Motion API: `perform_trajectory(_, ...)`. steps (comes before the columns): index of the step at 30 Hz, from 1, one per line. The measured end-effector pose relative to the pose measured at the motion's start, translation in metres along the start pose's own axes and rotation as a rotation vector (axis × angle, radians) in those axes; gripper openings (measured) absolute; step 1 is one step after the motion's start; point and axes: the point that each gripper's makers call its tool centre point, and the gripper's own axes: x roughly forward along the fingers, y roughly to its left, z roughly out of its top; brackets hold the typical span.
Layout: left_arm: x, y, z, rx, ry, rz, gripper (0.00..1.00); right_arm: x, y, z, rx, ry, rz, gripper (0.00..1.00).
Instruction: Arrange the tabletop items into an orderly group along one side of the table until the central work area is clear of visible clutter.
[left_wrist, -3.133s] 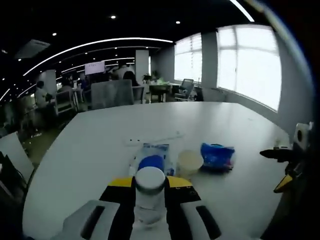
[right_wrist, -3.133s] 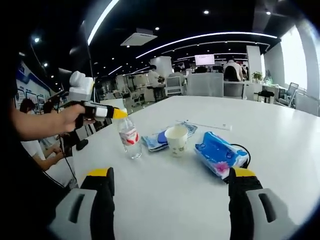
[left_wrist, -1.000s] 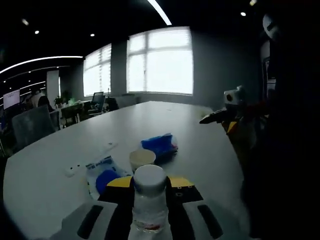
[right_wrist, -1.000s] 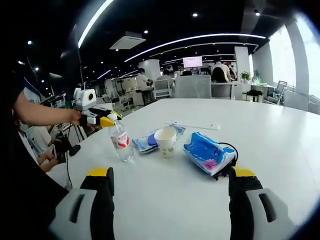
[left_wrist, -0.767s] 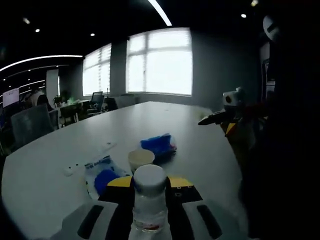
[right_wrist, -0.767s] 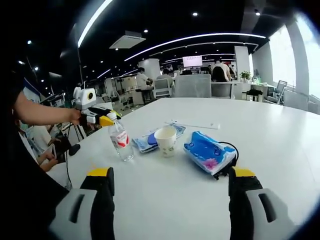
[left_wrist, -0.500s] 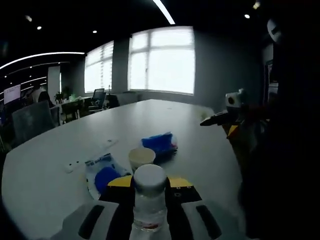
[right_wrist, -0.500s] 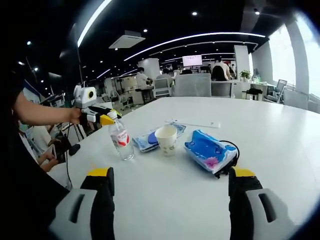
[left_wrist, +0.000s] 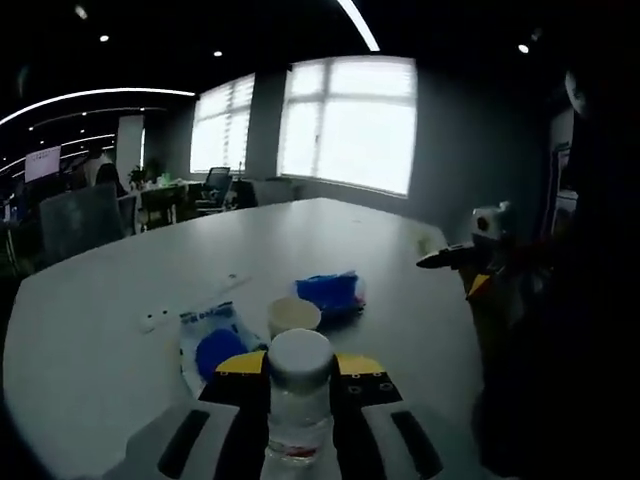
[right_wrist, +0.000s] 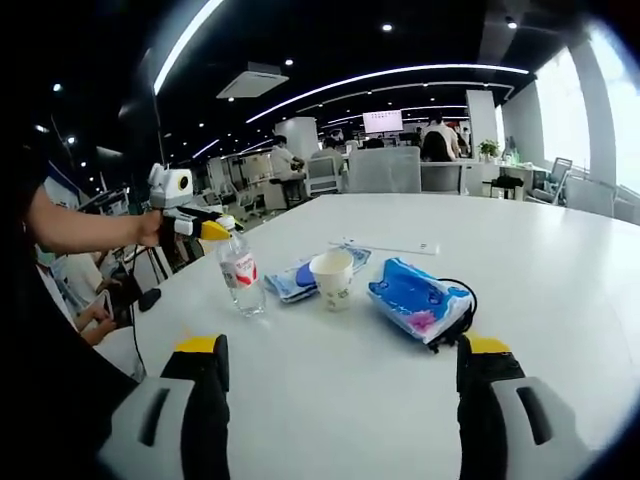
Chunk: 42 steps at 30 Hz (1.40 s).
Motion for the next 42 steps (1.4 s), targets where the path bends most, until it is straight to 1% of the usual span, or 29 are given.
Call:
perform_trajectory(2, -0.003, 0.006, 0.007, -0.015, -0.020, 0.026, 0.19, 0.000, 0.000, 0.000, -0.001, -0.001, 0.001, 0.91)
perform_trajectory(3, -0.004, 0.006, 0.011, -0.019, -0.023, 0.036, 0.19, 0.000, 0.000, 0.001, -0.002, -0.001, 0.002, 0.91)
perform_trajectory(5, -0.006, 0.012, 0.015, -0.021, -0.024, 0.055, 0.19, 0.000, 0.000, 0.002, -0.004, -0.003, 0.004, 0.91)
perform_trajectory(7, -0.009, 0.020, 0.020, -0.024, -0.020, 0.091, 0.19, 0.000, 0.001, 0.004, -0.011, -0.005, 0.007, 0.91)
perform_trajectory(8, -0.010, 0.024, 0.022, -0.035, -0.017, 0.111, 0.19, 0.000, 0.001, 0.005, -0.012, -0.007, 0.008, 0.91)
perform_trajectory(13, -0.015, 0.041, 0.028, -0.038, -0.007, 0.178, 0.19, 0.002, 0.002, 0.008, -0.013, -0.012, 0.013, 0.91)
perform_trajectory(16, -0.020, 0.055, 0.030, -0.068, -0.005, 0.227, 0.19, 0.003, 0.002, 0.009, -0.016, -0.013, 0.014, 0.91)
perform_trajectory(18, -0.020, 0.056, 0.033, -0.083, 0.001, 0.251, 0.19, 0.004, 0.001, 0.010, -0.016, -0.016, 0.013, 0.91)
perform_trajectory(19, -0.021, 0.063, 0.033, -0.091, 0.003, 0.272, 0.19, 0.005, 0.001, 0.011, -0.016, -0.016, 0.013, 0.91)
perform_trajectory(20, -0.022, 0.066, 0.032, -0.094, 0.004, 0.282, 0.19, 0.005, 0.001, 0.011, -0.016, -0.016, 0.013, 0.91)
perform_trajectory(21, -0.022, 0.075, 0.032, -0.099, 0.010, 0.312, 0.19, 0.006, 0.001, 0.011, -0.017, -0.014, 0.013, 0.91)
perform_trajectory(23, -0.023, 0.082, 0.033, -0.104, 0.013, 0.347, 0.19, 0.006, 0.001, 0.011, -0.014, -0.017, 0.014, 0.91)
perform_trajectory(26, -0.025, 0.100, 0.033, -0.132, 0.008, 0.432, 0.19, 0.008, 0.000, 0.011, -0.013, -0.016, 0.015, 0.91)
perform_trajectory(31, -0.021, 0.121, 0.032, -0.154, 0.017, 0.526, 0.19, 0.010, -0.003, 0.010, -0.005, -0.015, 0.015, 0.91)
perform_trajectory(35, -0.016, 0.135, 0.029, -0.181, 0.010, 0.580, 0.19, 0.012, -0.006, 0.011, 0.004, -0.015, 0.012, 0.91)
perform_trajectory(37, -0.013, 0.143, 0.027, -0.211, 0.001, 0.610, 0.19, 0.013, -0.009, 0.011, 0.008, -0.018, 0.011, 0.91)
perform_trajectory(42, -0.002, 0.148, 0.023, -0.227, 0.008, 0.658, 0.19, 0.017, -0.010, 0.013, 0.011, -0.020, 0.011, 0.90)
